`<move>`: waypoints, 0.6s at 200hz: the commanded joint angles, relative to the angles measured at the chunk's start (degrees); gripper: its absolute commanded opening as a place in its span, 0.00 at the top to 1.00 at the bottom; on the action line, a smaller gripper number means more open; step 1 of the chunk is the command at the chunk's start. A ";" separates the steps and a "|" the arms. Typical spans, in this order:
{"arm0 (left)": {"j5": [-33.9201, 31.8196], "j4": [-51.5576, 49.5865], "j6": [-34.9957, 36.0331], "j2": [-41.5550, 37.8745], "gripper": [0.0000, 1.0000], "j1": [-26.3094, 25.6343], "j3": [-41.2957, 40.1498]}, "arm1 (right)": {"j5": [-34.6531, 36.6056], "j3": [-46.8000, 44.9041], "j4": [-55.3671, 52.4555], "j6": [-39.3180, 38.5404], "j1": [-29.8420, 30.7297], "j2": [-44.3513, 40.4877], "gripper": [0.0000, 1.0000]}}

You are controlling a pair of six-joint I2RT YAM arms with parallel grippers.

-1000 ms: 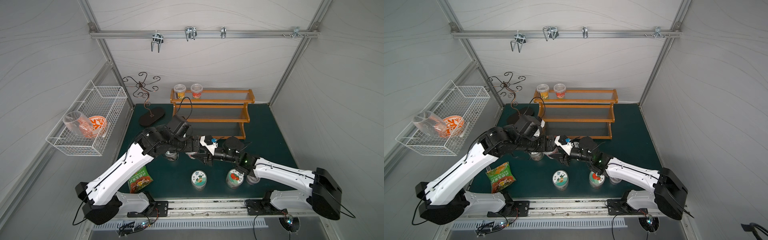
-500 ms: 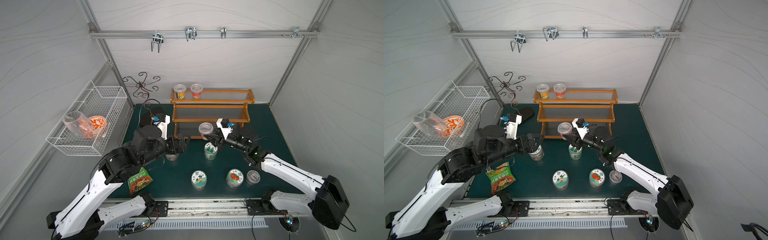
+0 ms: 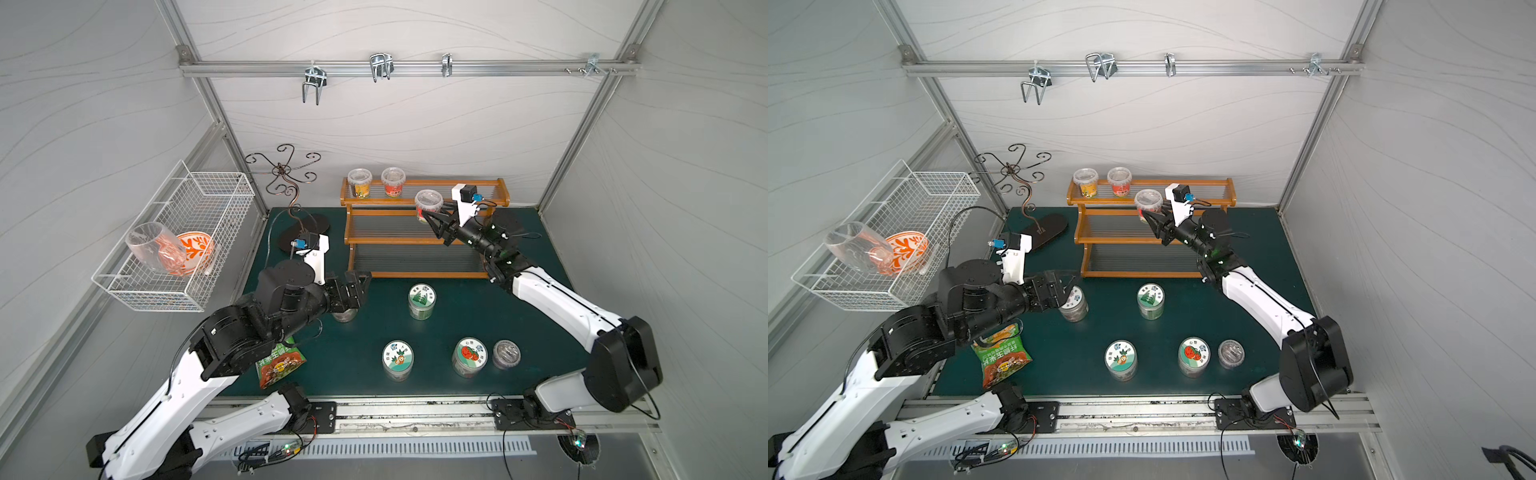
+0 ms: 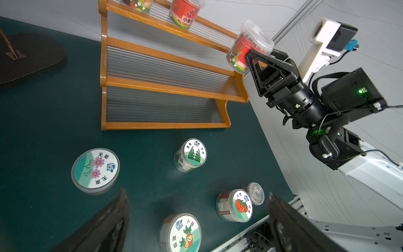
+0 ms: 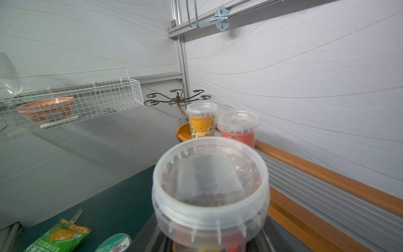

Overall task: Place the seed container on the shelf
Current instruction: Place the seed jar on the shelf.

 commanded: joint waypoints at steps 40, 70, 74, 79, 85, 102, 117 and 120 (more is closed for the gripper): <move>-1.40 2.75 1.27 -0.93 0.00 -0.02 -0.90 | 5.26 8.73 3.10 1.89 -4.16 8.82 0.51; -2.01 1.93 1.18 -1.03 0.00 -0.07 -0.82 | 5.46 12.87 0.58 -0.17 -4.43 12.77 0.51; -1.99 1.88 1.18 -1.03 0.00 -0.06 -0.91 | 5.50 13.17 0.60 -0.37 -4.41 13.24 0.50; -2.01 1.77 1.18 -1.10 0.00 -0.09 -0.90 | 5.57 13.59 0.47 -0.65 -4.43 13.77 0.51; -2.04 1.67 1.11 -1.16 0.00 -0.09 -0.99 | 5.72 14.13 0.34 -0.95 -4.42 14.47 0.51; -1.98 1.70 1.09 -1.33 0.00 -0.11 -0.98 | 5.84 15.49 -0.29 -1.63 -4.43 16.14 0.50; -2.28 1.68 1.18 -1.59 0.00 -0.10 -1.17 | 5.87 16.32 -0.83 -1.83 -4.43 17.05 0.50; -2.30 1.70 1.10 -1.64 0.00 -0.07 -1.21 | 5.92 16.42 -0.81 -1.94 -4.43 17.21 0.50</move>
